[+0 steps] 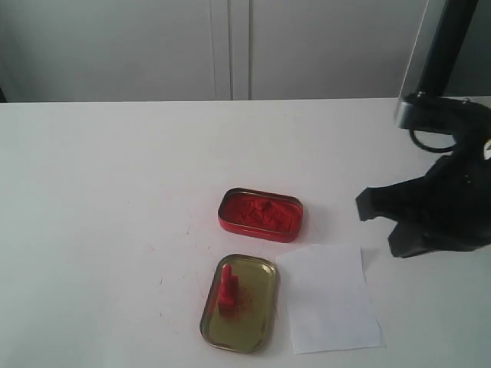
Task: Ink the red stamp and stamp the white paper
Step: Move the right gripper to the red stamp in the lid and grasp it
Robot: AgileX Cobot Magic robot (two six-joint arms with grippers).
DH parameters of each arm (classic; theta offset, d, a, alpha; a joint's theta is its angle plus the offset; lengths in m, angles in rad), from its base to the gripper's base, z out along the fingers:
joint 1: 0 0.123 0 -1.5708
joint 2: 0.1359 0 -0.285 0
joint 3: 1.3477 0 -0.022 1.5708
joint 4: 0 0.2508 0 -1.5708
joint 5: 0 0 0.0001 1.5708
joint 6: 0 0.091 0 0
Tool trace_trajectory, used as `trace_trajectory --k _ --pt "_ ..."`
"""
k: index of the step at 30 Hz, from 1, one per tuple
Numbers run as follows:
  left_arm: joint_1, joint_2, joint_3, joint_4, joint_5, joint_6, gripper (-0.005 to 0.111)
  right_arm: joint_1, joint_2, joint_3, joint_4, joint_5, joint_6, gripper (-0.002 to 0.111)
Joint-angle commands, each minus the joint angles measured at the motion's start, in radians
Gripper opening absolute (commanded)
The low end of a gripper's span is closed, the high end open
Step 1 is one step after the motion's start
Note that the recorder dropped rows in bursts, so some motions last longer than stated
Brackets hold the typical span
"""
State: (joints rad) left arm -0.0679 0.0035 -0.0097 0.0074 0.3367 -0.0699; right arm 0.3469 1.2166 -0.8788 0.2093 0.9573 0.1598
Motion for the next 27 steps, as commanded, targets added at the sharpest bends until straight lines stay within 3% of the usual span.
trace_trajectory --k 1,8,27 --pt "0.001 -0.003 0.01 0.001 0.014 -0.001 0.0 0.101 0.054 -0.009 0.005 -0.061 0.069 0.0" --pt "0.001 -0.003 0.01 0.001 0.014 -0.001 0.0 0.289 0.194 -0.128 -0.004 -0.093 0.136 0.0" --pt "0.001 -0.003 0.01 0.001 0.014 -0.001 0.0 0.556 0.49 -0.423 -0.142 -0.078 0.355 0.0"
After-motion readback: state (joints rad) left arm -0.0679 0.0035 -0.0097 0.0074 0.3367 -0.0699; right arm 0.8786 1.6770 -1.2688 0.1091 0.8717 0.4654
